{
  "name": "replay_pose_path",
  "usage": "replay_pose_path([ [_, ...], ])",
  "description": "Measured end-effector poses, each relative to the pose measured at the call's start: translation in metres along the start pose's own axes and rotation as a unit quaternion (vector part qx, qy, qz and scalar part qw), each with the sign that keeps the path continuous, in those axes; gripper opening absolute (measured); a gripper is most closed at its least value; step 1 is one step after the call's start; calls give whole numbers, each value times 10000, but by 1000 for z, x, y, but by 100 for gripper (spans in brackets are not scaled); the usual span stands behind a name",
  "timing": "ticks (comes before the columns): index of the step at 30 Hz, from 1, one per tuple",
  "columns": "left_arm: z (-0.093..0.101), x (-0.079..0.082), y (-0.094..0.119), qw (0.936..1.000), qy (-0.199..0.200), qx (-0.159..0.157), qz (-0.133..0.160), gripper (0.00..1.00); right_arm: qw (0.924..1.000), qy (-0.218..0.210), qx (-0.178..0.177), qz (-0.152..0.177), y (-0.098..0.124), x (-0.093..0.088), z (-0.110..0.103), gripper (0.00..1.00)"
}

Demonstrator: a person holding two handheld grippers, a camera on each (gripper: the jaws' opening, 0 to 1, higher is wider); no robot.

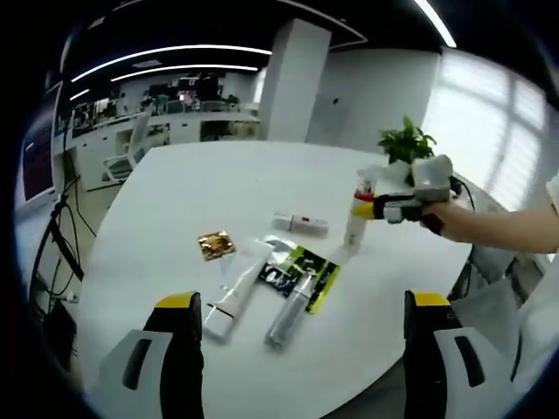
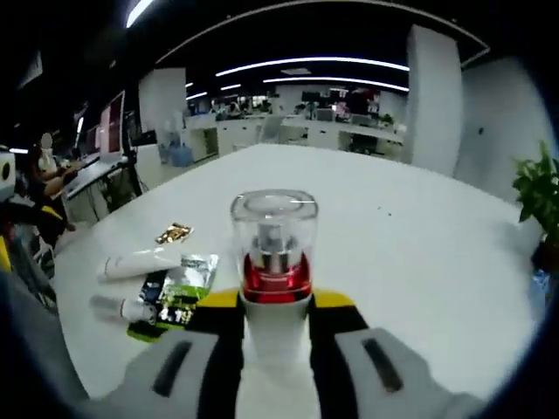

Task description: Arrange the skincare products in the storage area until every visible bottle or jar stands upright without overlapping.

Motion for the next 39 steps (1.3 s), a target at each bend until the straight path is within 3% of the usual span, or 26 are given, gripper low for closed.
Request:
replay_pose_path([
  [9, 7, 0, 0, 10000, -18, -93, 1, 94, 9985, -207, -486, 121, 5, -7, -1, 28],
  [17, 8, 1, 4, 10000, -40, -80, 40, 94, 9975, -316, -625, 135, 4, -8, -2, 28],
  [22, 10, -1, 6, 9999, -55, -96, 34, 94, 9996, -51, -258, 94, 5, -7, -6, 31],
  [26, 12, -2, 7, 9999, -72, -114, 28, 94, 9993, 146, 171, 308, 13, 5, -8, 45],
  [29, 15, -2, 7, 9999, -93, -132, 27, 94, 9967, 327, 592, 443, 21, 18, -6, 40],
  [32, 18, -1, 7, 9998, -97, -166, 41, 94, 9924, 620, 976, 415, 27, 29, -5, 42],
  [39, 27, -2, 5, 9997, -160, -203, 5, 93, 9820, 1047, 1513, 429, 28, 49, 1, 42],
])
Point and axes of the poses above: the point that each gripper's makers call its tool centre point, and the gripper's own axes: y roughly backward along the fingers, z roughly to its right, x roughly out of its top, the point moved 5 cm from there along y, roughly backward along the fingers, and after that the axes turned 7 degrees about x, right-handed, at the moved point
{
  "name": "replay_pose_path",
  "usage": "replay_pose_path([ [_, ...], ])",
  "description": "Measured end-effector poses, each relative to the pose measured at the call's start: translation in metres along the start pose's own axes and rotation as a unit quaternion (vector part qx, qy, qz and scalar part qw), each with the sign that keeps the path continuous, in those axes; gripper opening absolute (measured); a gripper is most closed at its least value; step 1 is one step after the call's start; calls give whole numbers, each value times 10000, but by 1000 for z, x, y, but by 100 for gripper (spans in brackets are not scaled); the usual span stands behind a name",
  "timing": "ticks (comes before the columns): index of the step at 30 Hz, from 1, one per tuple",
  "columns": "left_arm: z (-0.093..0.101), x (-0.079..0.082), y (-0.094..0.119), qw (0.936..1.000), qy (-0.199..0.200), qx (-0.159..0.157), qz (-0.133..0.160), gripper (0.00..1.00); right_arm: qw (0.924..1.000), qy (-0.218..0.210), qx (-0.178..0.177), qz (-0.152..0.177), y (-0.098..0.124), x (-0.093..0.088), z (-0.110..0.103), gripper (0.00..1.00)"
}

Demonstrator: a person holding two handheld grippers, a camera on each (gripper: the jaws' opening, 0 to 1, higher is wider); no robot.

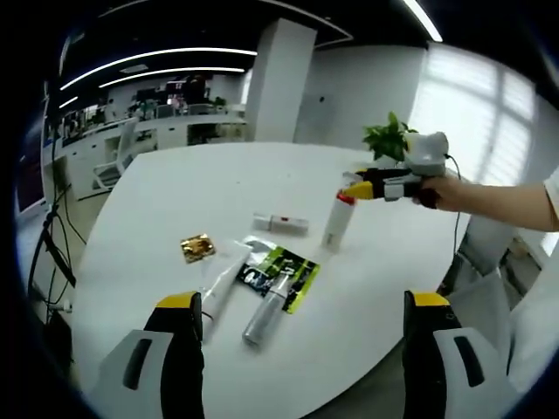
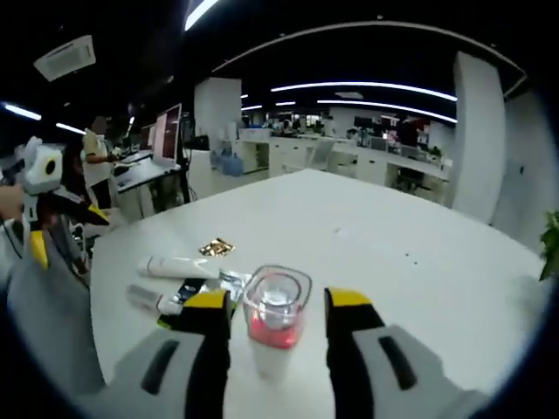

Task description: Arrange the skincare products in the storage area until every visible bottle or jar stands upright without overlapping.

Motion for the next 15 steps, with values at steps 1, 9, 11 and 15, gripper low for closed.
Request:
replay_pose_path([
  [1, 2, -1, -1, 10000, 4, -20, -36, 93, 9997, 76, 221, -6, -3, 1, -2, 41],
  [9, 14, 2, -12, 9999, -103, -89, -97, 92, 9971, 489, 426, -399, -9, -7, -3, 33],
  [11, 16, 4, -16, 9998, -119, -118, -94, 92, 9987, 274, 284, -312, -8, -8, -1, 32],
  [15, 27, 5, -27, 9992, -244, -286, -139, 92, 9998, -46, -98, -167, -6, -11, 1, 31],
])
Point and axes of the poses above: the point that each gripper's makers call its tool centre point, and the gripper's own axes: y roughly backward along the fingers, z roughly to its right, x roughly out of its top, the point moved 5 cm from there along y, roughly backward along the fingers, and after that the axes turned 7 degrees about x, right-handed, at the moved point
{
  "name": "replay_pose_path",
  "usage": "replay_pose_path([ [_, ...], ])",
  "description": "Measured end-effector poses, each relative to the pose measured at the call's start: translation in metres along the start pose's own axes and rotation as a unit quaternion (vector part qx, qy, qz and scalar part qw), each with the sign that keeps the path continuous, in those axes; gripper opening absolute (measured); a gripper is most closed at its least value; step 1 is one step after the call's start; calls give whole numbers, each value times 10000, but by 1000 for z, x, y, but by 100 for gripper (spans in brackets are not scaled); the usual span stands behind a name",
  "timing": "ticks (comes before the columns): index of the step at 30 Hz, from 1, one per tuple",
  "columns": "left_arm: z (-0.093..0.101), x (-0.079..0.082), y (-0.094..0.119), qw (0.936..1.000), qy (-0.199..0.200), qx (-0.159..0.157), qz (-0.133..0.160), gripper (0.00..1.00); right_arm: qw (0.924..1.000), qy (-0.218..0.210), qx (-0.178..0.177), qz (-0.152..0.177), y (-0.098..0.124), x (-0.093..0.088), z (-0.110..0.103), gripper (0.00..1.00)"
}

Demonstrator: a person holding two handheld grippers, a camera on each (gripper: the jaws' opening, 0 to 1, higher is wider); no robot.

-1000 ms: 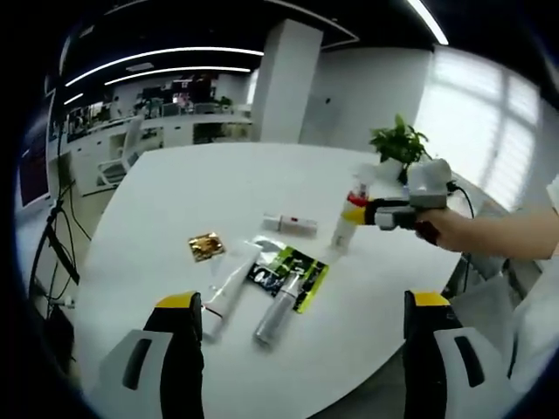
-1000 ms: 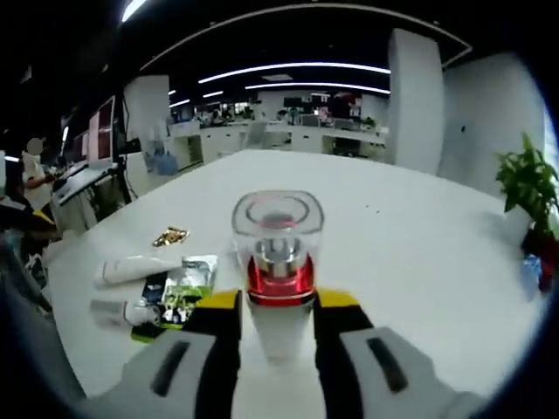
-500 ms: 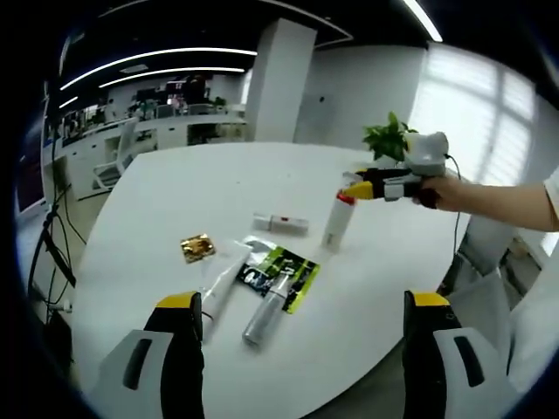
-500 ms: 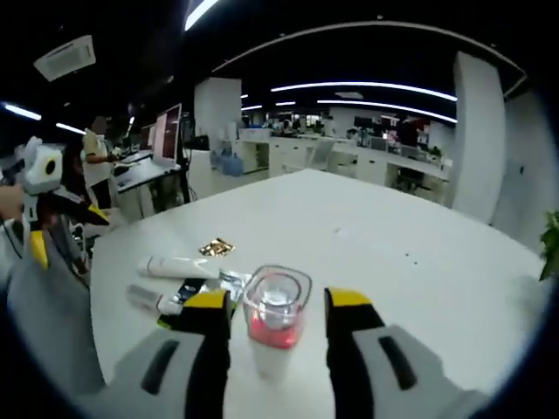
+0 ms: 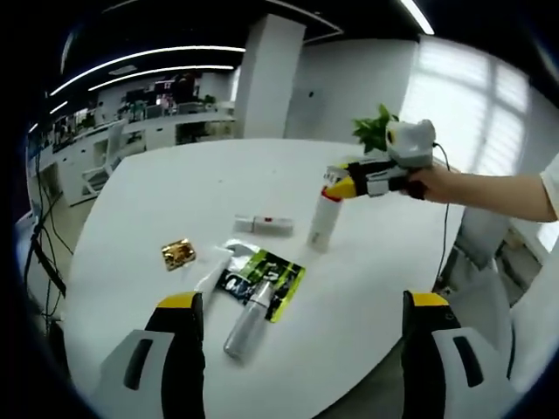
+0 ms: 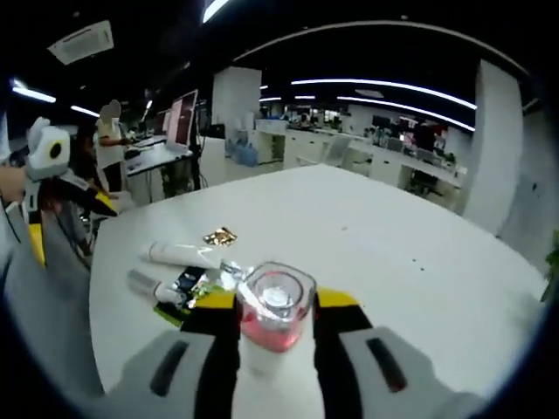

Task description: Arrange the skincare products in the storage area until every visible bottle or jar stands upright without overlapping.

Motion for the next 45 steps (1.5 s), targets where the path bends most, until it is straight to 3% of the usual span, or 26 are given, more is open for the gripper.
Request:
replay_pose_path([
  [4, 12, 4, -16, 9997, -160, -177, 42, 91, 9993, -199, -322, 47, 4, -2, 0, 31],
  [10, 25, 17, -45, 9960, -562, -607, 339, 84, 9979, -363, -529, 99, 9, -5, 0, 31],
  [18, 35, 35, -90, 9900, -878, -985, 491, 78, 9957, -509, -780, -5, 12, -7, -3, 30],
  [23, 46, 42, -122, 9849, -1166, -1174, 502, 75, 9921, -651, -1070, -28, 11, -7, -5, 30],
  [28, 55, 41, -153, 9823, -1354, -1229, 395, 64, 9890, -771, -1258, -14, 9, -7, -7, 30],
  [31, 63, 43, -170, 9789, -1440, -1378, 439, 65, 9883, -788, -1305, 1, 9, -7, -9, 30],
  [45, 74, 50, -211, 9671, -1735, -1781, 544, 39, 9844, -1000, -1444, 115, 15, -10, -8, 30],
])
Point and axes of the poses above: the point that each gripper's makers call its tool centre point, and the gripper's own axes: y roughly backward along the fingers, z roughly to its right, x roughly out of its top, the point moved 5 cm from there along y, roughly backward along the fingers, and after that the axes turned 7 degrees about x, right-handed, at the moved point
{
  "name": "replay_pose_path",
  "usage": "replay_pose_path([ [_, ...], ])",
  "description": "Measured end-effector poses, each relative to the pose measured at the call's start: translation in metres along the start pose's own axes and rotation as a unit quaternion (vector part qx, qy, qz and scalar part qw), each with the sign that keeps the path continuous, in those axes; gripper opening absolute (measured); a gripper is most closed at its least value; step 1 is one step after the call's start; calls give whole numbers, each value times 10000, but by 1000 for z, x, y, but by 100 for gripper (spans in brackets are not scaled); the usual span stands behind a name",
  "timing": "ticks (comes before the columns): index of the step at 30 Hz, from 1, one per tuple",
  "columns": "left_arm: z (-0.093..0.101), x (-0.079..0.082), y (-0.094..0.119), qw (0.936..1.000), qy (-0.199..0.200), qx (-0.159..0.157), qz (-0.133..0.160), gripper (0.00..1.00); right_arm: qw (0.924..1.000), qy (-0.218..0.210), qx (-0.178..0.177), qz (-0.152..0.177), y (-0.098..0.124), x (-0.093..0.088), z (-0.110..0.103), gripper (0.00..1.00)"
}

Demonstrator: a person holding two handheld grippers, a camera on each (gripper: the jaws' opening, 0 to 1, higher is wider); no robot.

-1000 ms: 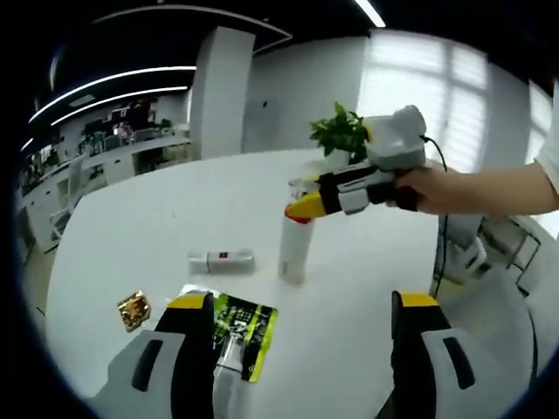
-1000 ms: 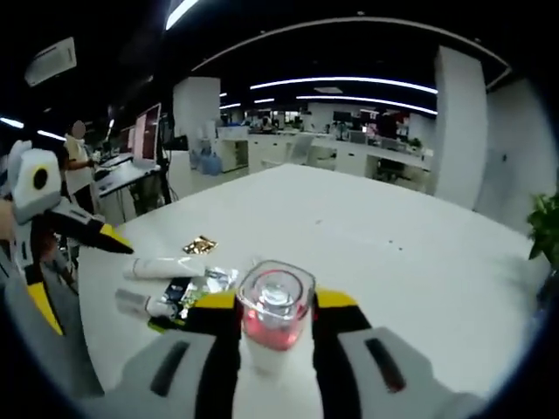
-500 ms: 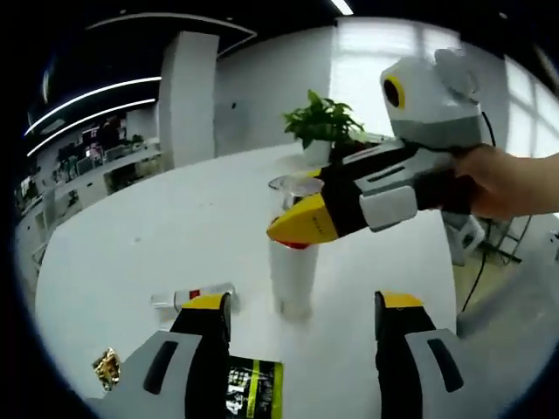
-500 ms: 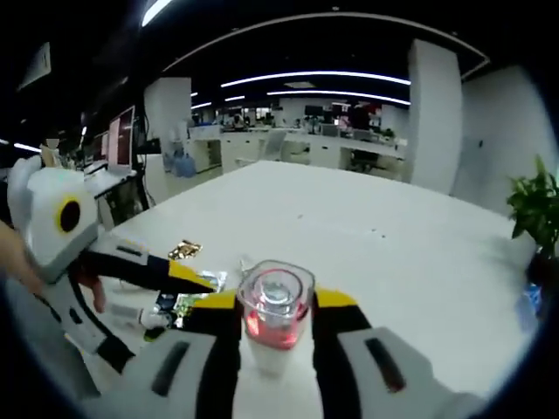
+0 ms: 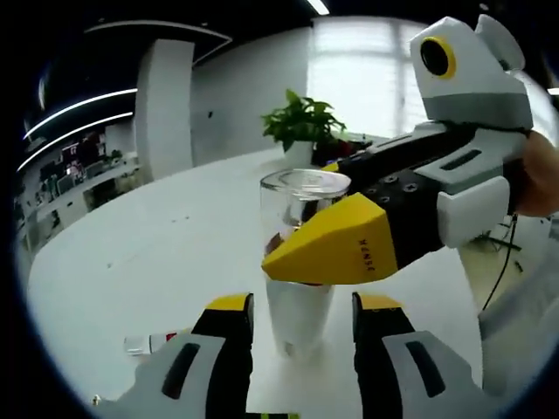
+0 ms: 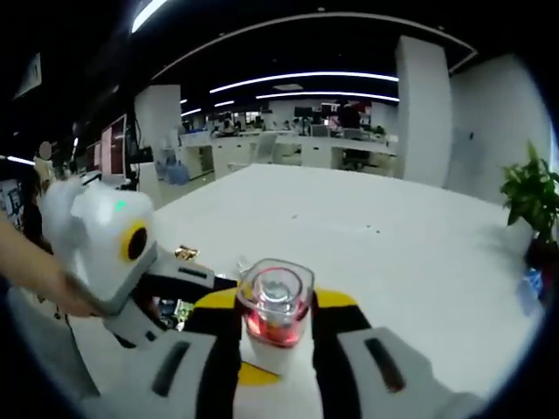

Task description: Arrange the skincare products in the storage area until every visible bottle or jar stands upright without overlapping.

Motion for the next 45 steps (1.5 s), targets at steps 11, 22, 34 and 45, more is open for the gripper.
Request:
replay_pose_path([
  [11, -5, -1, -7, 9993, -280, -229, -72, 28, 9999, -135, -46, 11, -2, 1, -3, 30],
  [22, -6, -7, 6, 9973, -505, -477, -235, 27, 9996, -270, -23, 42, -1, -2, -20, 31],
  [34, 1, -16, 25, 9953, -638, -633, -357, 25, 9998, -219, -7, -30, 4, -8, -40, 30],
  [45, 1, -18, 28, 9932, -759, -814, -329, 25, 9998, -151, -76, -93, 2, -12, -41, 31],
])
Point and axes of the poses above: the point that each gripper's makers call its tool centre point, and the gripper's own axes: y roughly backward along the fingers, z roughly to its right, x roughly out of its top, the point moved 5 cm from there along y, roughly backward along the fingers, and after that the axes turned 7 degrees about x, right-handed, at the moved point
